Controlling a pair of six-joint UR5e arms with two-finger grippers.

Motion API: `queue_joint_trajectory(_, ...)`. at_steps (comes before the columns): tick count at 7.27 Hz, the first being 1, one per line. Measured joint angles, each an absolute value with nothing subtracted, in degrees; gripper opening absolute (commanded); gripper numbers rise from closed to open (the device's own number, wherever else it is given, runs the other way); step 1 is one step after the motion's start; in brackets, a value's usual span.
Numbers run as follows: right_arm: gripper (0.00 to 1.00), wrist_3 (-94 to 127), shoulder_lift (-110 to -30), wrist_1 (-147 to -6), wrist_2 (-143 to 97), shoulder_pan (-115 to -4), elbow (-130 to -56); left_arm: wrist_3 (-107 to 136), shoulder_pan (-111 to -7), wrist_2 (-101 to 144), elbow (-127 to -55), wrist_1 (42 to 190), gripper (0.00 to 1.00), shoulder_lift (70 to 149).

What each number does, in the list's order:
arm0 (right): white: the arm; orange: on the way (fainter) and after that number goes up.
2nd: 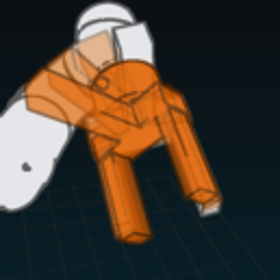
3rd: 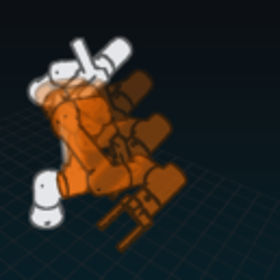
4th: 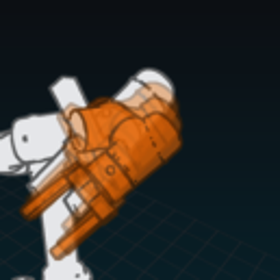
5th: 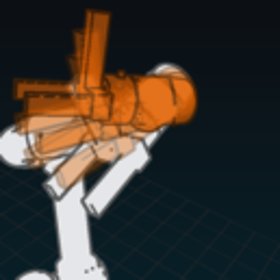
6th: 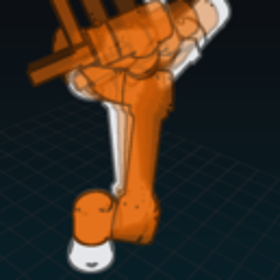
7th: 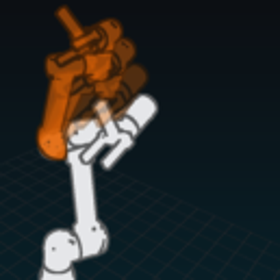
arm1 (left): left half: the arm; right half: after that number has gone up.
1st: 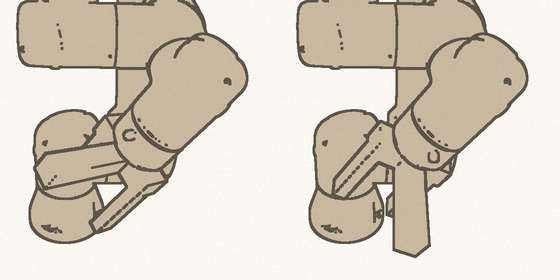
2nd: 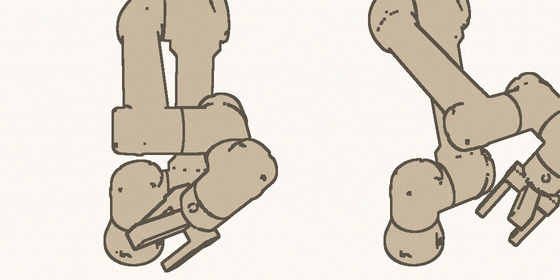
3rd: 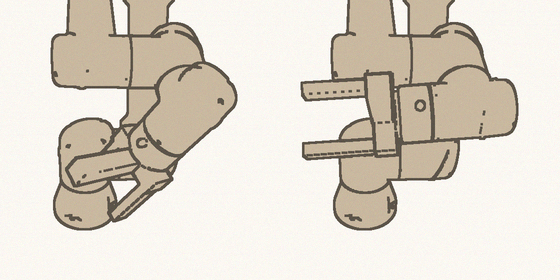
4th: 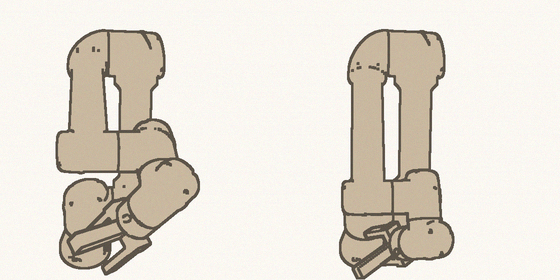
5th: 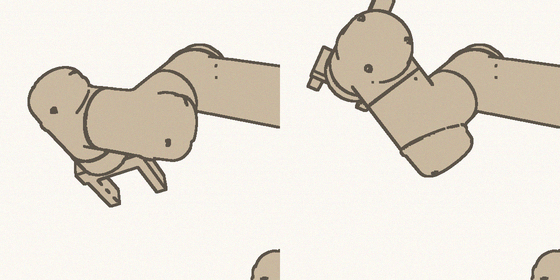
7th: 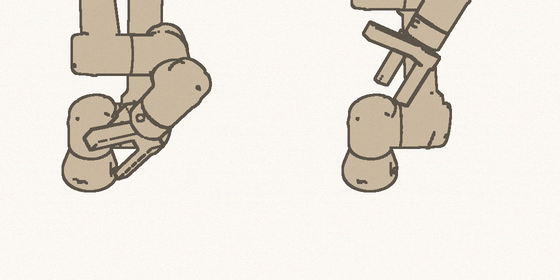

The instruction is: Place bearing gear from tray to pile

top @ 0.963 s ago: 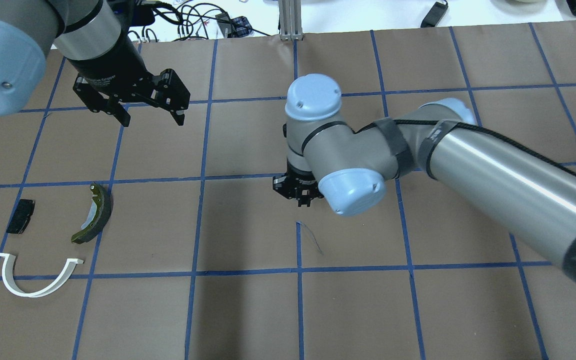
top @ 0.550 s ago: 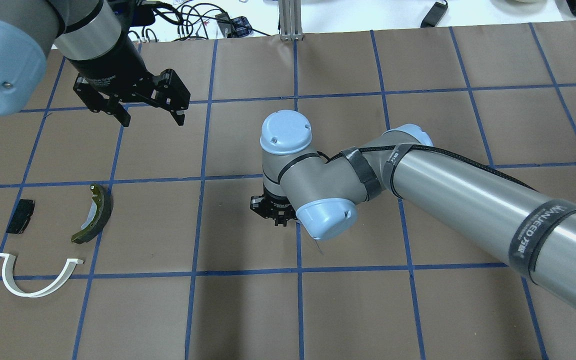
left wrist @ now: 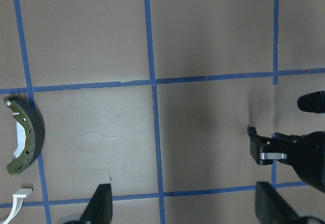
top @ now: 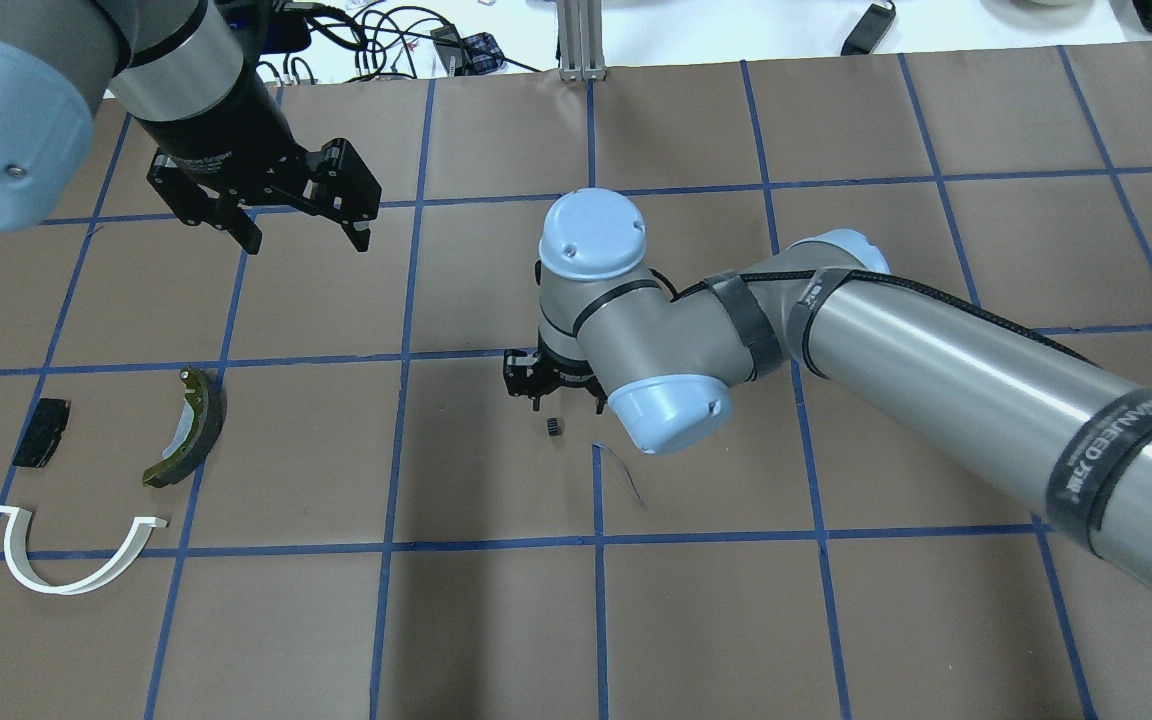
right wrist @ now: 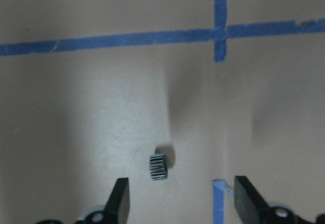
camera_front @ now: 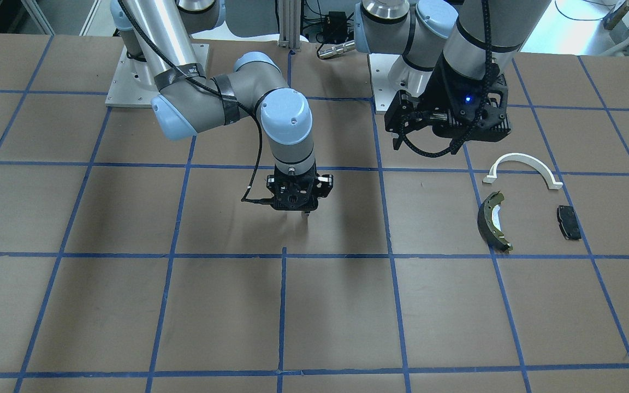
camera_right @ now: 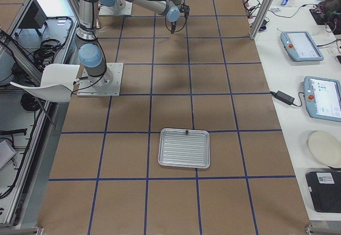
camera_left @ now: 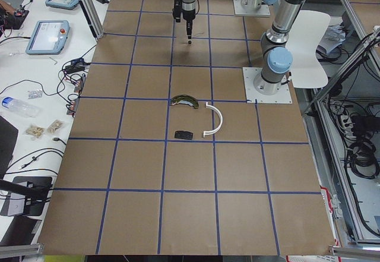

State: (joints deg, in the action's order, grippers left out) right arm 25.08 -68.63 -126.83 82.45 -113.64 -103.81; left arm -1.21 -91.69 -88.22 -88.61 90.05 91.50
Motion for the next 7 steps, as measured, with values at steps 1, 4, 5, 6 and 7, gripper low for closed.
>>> queue_joint_trajectory(1, 1.0, 18.1, -70.6, -123.6, 82.5, -110.0, -103.1, -1.0, -91.9, -88.2, -89.1, 90.0, 1.0, 91.6)
queue_joint_trajectory(4, 1.0, -12.9, -76.9, -112.2, 84.4, -92.6, -102.6, 5.0, -95.7, -88.0, -93.3, 86.1, 1.0, 93.5)
queue_joint_trajectory(5, 1.0, -23.8, -78.2, -110.2, 85.8, -86.8, -102.5, 8.3, -99.0, -88.1, -96.2, 81.3, 1.0, 94.7)
queue_joint_trajectory(6, 1.0, -34.3, -79.0, -109.2, 87.7, -81.3, -102.6, 11.8, -102.2, -87.9, -99.8, 75.6, 1.0, 96.6)
queue_joint_trajectory(7, 1.0, -44.6, -79.2, -108.9, 89.0, -76.1, -102.6, 14.6, -105.0, -87.8, -103.6, 69.6, 1.0, 98.7)
